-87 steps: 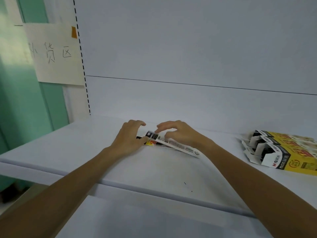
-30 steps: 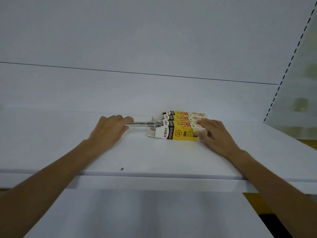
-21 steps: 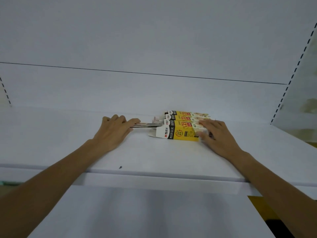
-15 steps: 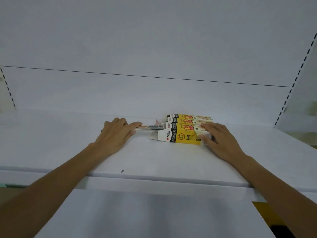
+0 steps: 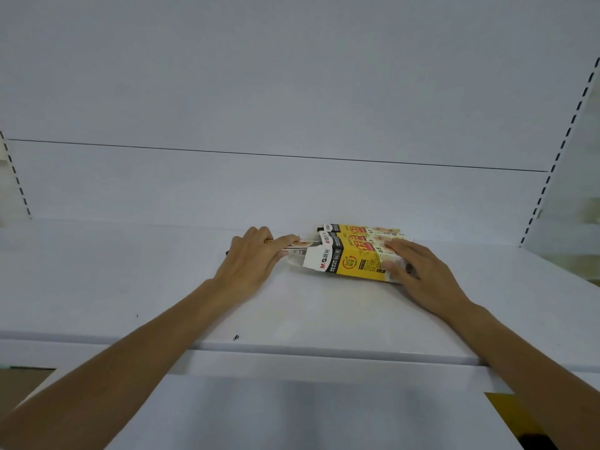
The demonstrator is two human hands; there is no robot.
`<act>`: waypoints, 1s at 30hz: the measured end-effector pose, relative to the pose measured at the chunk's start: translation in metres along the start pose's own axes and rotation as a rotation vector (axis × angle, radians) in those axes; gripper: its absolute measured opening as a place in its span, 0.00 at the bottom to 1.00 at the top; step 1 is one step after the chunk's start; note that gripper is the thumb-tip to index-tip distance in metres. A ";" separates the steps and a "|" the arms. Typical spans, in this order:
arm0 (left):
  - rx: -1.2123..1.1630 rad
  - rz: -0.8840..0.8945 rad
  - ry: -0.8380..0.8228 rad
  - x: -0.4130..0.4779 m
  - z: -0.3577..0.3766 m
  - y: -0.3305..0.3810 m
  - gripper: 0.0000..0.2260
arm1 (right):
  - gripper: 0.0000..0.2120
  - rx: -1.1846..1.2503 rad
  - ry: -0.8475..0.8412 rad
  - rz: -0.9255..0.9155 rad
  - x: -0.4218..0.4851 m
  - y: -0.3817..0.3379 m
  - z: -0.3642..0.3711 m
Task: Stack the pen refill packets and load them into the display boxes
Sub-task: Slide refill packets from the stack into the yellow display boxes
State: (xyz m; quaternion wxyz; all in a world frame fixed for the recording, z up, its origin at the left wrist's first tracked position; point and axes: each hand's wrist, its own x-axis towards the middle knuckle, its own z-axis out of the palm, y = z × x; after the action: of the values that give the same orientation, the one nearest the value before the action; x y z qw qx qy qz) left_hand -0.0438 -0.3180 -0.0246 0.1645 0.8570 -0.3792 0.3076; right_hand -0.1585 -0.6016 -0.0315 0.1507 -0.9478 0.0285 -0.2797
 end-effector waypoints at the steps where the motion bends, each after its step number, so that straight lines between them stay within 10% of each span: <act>1: 0.044 -0.008 0.000 0.000 0.000 0.000 0.15 | 0.21 -0.013 -0.009 -0.003 0.000 0.000 0.000; 25: 0.471 -0.006 -0.096 0.001 0.002 0.001 0.15 | 0.21 -0.040 -0.010 -0.069 0.000 0.000 0.000; 30: 0.272 -0.019 -0.115 0.005 0.002 0.005 0.09 | 0.21 -0.018 -0.032 -0.051 0.001 0.001 0.001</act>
State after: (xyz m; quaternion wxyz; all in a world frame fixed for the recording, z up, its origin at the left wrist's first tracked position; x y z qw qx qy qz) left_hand -0.0443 -0.3246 -0.0228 0.0279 0.8911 -0.3349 0.3048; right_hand -0.1569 -0.6022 -0.0322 0.1355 -0.9538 0.0044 -0.2682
